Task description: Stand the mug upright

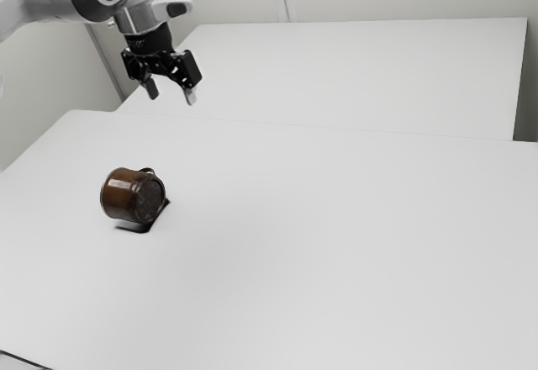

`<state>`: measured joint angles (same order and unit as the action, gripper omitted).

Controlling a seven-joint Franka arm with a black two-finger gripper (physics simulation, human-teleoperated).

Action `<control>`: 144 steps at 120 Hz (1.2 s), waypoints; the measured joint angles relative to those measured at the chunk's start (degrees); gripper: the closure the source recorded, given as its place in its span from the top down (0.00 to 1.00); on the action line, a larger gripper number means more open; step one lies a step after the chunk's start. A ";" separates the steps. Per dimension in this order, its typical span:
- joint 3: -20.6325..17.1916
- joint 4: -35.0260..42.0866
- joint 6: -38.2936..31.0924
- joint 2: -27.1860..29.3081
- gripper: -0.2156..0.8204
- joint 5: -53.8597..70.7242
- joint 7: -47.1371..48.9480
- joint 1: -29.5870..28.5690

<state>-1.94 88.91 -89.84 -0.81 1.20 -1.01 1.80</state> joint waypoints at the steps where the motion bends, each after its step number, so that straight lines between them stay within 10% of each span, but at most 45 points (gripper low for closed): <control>1: 0.00 0.01 -0.01 0.01 0.79 -0.01 0.02 -0.07; 144: -0.13 7.50 -6.27 -3.04 0.79 -12.98 -12.99 -19.30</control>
<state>-2.07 96.42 -96.11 -3.84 -11.78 -14.00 -17.49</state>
